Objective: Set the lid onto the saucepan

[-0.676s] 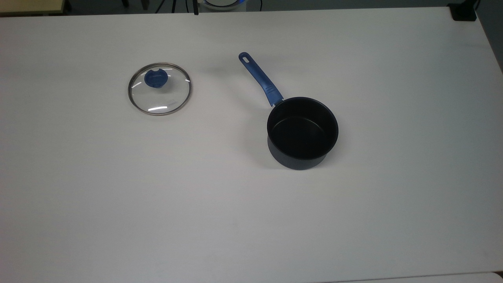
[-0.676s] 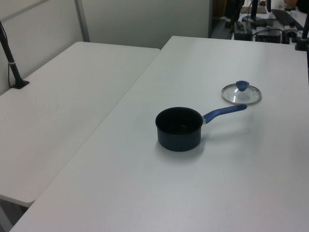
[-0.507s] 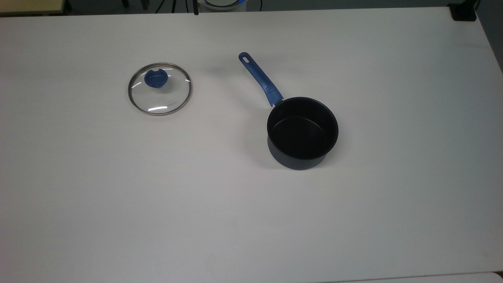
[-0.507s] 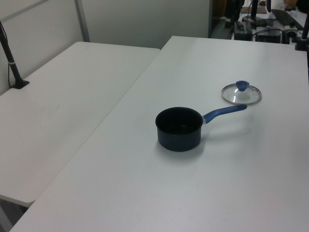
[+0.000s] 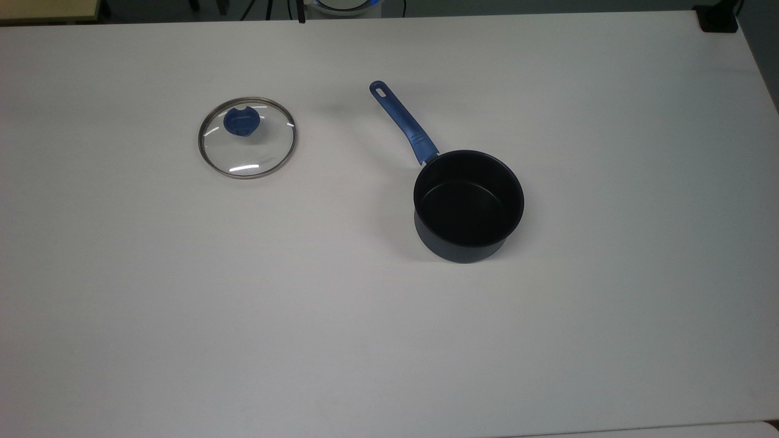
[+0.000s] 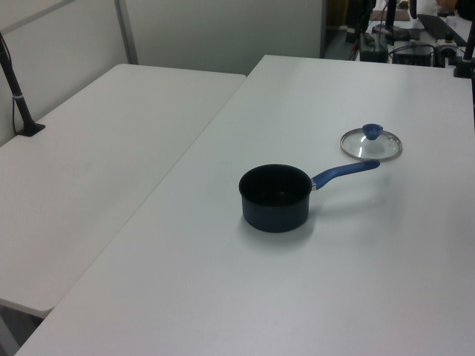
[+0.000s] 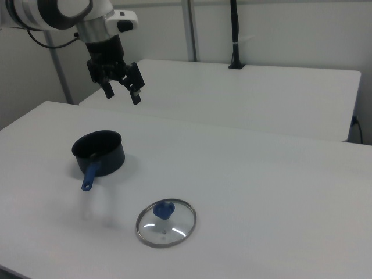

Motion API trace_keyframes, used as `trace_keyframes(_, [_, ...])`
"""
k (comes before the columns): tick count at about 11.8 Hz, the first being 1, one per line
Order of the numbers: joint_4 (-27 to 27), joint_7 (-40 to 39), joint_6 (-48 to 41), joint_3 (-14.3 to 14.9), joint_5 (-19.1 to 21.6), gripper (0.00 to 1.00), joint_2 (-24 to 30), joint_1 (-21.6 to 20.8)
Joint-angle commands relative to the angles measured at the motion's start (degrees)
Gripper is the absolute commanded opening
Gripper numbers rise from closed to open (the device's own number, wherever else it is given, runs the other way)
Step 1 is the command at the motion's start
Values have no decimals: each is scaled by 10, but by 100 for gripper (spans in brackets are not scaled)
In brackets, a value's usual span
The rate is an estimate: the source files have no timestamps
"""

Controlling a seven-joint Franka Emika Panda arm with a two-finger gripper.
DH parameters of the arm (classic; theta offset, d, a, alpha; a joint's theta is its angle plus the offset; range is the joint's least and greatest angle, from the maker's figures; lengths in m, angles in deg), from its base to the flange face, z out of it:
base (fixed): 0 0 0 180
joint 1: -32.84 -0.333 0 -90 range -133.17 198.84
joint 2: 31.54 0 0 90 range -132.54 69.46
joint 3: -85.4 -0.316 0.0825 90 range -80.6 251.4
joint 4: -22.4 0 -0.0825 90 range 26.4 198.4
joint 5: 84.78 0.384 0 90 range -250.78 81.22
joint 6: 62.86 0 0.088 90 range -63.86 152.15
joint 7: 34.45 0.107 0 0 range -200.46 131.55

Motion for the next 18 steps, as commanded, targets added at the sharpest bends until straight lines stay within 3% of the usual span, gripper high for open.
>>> trace_keyframes(1, [11, -19, -13, 11, 8, 100, 15, -2])
trace_keyframes(3, [14, -48, -38, 15, 2, 100, 16, 0])
trace_keyframes(5, [49, -201, -49, 26, -14, 100, 14, 14])
trace_keyframes(6, [73, -217, -49, 26, -43, 100, 14, 25])
trace_keyframes(8, [155, -209, 5, 28, -59, 100, 16, 47])
trace_keyframes(12, [336, -150, 287, 30, -59, 100, -13, 64])
trace_keyframes(15, [343, -134, 313, 30, -60, 100, -59, 62])
trace_keyframes(18, [341, -134, 329, 30, -60, 100, -71, 63])
